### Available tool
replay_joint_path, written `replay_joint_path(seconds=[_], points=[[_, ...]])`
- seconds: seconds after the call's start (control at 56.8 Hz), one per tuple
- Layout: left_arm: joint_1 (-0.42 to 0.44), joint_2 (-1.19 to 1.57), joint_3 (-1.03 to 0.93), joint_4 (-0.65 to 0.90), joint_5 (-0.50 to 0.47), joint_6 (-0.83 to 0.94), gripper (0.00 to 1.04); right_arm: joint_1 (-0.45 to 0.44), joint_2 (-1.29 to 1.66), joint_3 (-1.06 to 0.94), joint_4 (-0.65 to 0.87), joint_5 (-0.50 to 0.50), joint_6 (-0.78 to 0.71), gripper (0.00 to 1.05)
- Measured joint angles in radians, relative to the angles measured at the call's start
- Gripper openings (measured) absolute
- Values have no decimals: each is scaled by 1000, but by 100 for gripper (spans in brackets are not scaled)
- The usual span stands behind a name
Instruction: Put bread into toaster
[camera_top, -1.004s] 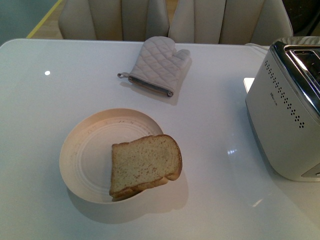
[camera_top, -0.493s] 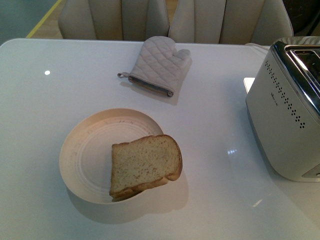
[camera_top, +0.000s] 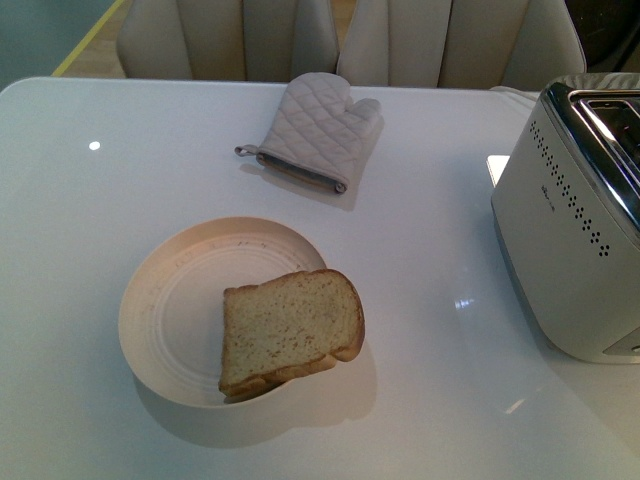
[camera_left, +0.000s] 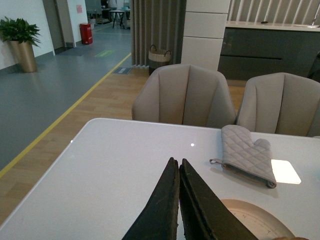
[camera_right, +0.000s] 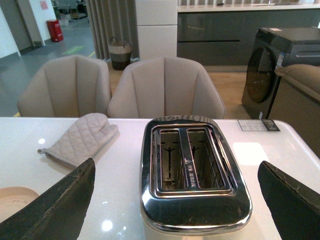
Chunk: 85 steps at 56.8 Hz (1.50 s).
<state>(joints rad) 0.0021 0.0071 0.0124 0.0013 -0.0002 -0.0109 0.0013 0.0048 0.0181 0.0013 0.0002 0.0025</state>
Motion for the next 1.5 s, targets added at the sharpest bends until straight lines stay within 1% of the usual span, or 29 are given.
replay_joint_path(seconds=[0.299, 0.458, 0.546, 0.564, 0.687, 0.758, 0.846, 0.881, 0.898, 0.951, 0.969, 1.022, 1.11, 1.216, 1.268, 1.392, 1.497], points=[[0, -1, 0, 0, 0, 0, 4, 0, 0, 0, 0, 0, 0, 96], [0, -1, 0, 0, 0, 0, 46, 0, 0, 0, 0, 0, 0, 96], [0, -1, 0, 0, 0, 0, 64, 0, 0, 0, 0, 0, 0, 96], [0, -1, 0, 0, 0, 0, 66, 0, 0, 0, 0, 0, 0, 96], [0, -1, 0, 0, 0, 0, 88, 0, 0, 0, 0, 0, 0, 96], [0, -1, 0, 0, 0, 2, 99, 0, 0, 0, 0, 0, 0, 96], [0, -1, 0, 0, 0, 2, 97, 2, 5, 2, -6, 12, 3, 96], [0, -1, 0, 0, 1, 3, 97, 33, 45, 37, -108, 87, 39, 96], [0, -1, 0, 0, 0, 2, 97, 52, 80, 61, -169, 157, 64, 96], [0, -2, 0, 0, 0, 3, 97, 90, 151, 99, -273, 242, 111, 96], [0, -2, 0, 0, 1, 3, 97, 101, 177, 108, -304, 266, 124, 96], [0, -2, 0, 0, 0, 2, 97, 128, 208, 114, -311, 292, 141, 96], [0, -2, 0, 0, 0, 3, 97, 163, 253, 142, -269, 309, 153, 96], [0, -2, 0, 0, 0, 3, 97, 229, 352, 195, -187, 322, 167, 96], [0, -2, 0, 0, 0, 3, 97, 268, 440, 230, -134, 302, 184, 96], [0, -2, 0, 0, 0, 3, 97, 330, 647, 303, -49, 241, 241, 96], [0, -2, 0, 0, 0, 3, 97, 393, 835, 361, 45, 210, 294, 96]])
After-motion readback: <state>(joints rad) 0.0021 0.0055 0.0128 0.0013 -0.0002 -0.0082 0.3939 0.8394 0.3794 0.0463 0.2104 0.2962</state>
